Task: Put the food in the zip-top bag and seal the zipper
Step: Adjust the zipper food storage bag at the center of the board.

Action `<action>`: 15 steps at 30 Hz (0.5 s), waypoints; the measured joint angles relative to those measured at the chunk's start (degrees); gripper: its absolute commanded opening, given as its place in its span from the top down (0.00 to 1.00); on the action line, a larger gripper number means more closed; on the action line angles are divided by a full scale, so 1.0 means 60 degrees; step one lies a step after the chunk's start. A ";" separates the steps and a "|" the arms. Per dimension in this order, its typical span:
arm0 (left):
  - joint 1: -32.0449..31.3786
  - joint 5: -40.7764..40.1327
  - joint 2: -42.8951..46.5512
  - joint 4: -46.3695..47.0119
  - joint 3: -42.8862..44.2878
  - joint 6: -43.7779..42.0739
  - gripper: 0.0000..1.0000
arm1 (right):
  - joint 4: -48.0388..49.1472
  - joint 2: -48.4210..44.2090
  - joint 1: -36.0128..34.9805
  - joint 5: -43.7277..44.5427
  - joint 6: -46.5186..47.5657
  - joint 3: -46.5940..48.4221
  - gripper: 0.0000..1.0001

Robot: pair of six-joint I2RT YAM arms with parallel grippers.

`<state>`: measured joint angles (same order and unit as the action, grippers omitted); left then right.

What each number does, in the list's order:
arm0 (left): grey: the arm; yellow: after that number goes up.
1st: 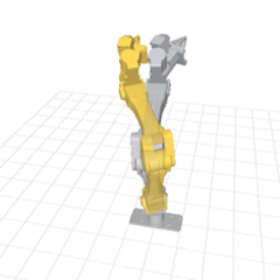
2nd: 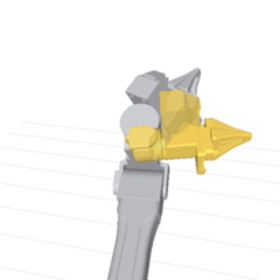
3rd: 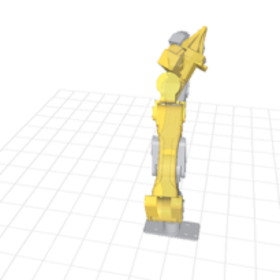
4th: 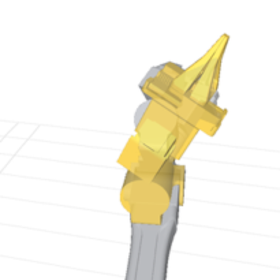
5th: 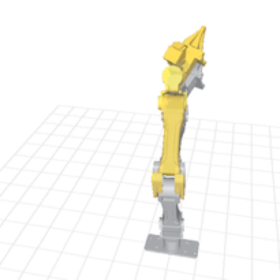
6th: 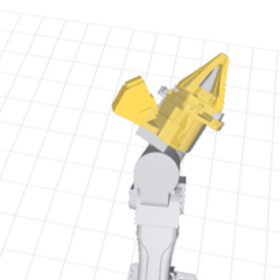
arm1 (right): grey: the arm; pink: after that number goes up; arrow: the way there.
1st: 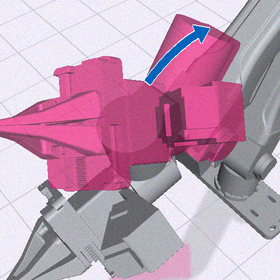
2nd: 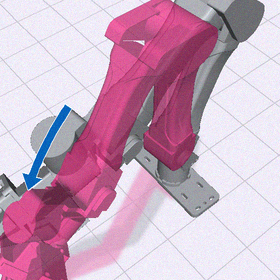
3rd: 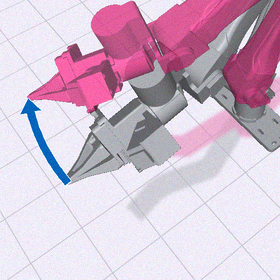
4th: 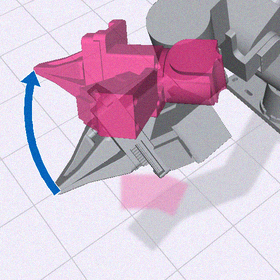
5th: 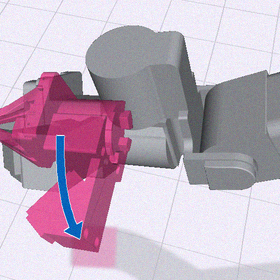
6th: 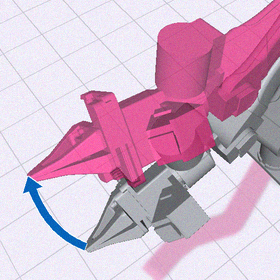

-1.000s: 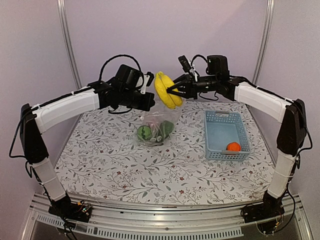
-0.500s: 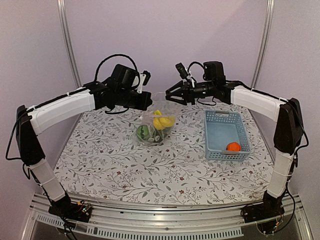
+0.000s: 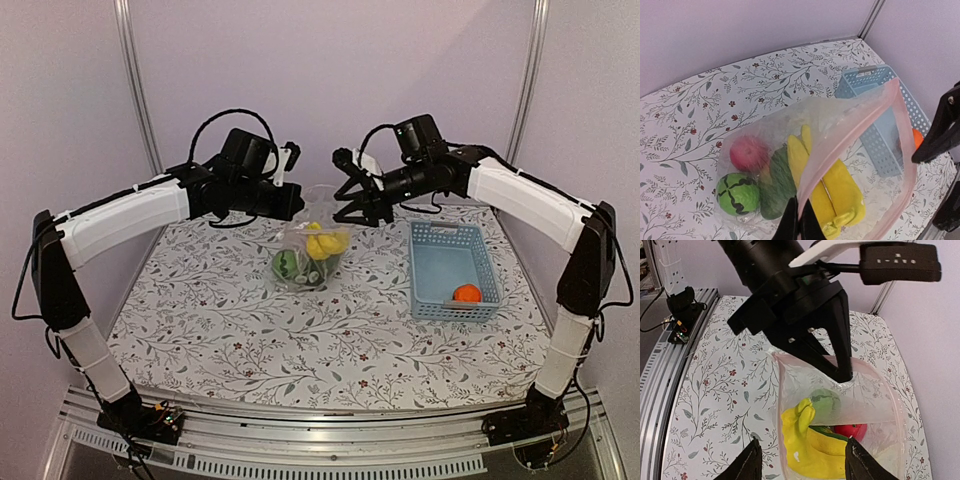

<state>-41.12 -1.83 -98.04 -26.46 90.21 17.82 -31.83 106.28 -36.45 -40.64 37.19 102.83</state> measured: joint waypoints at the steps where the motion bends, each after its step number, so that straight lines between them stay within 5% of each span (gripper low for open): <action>1: 0.0000 0.0026 0.0000 -0.0004 0.0000 0.0000 1.00 | -0.0259 -0.0076 -0.0204 0.0357 0.0368 0.0018 0.44; 4: 0.0000 0.0160 0.0000 -0.0033 0.0000 0.0000 1.00 | -0.0798 -0.0131 -0.0667 0.1239 0.1235 0.0022 0.46; 11: 0.0004 0.0415 0.0000 -0.0331 0.0073 -0.0007 0.99 | -0.1472 0.0055 -0.1322 0.3045 0.2412 0.0171 0.72; 15: 0.0004 0.0444 0.0000 -0.0495 0.0124 -0.0055 0.98 | -0.1599 0.0331 -0.1384 0.3646 0.2634 0.0517 0.76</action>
<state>-41.10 0.84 -98.04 -29.43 90.96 17.50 -41.43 108.27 -44.75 -18.76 52.99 105.93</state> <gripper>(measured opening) 0.016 0.252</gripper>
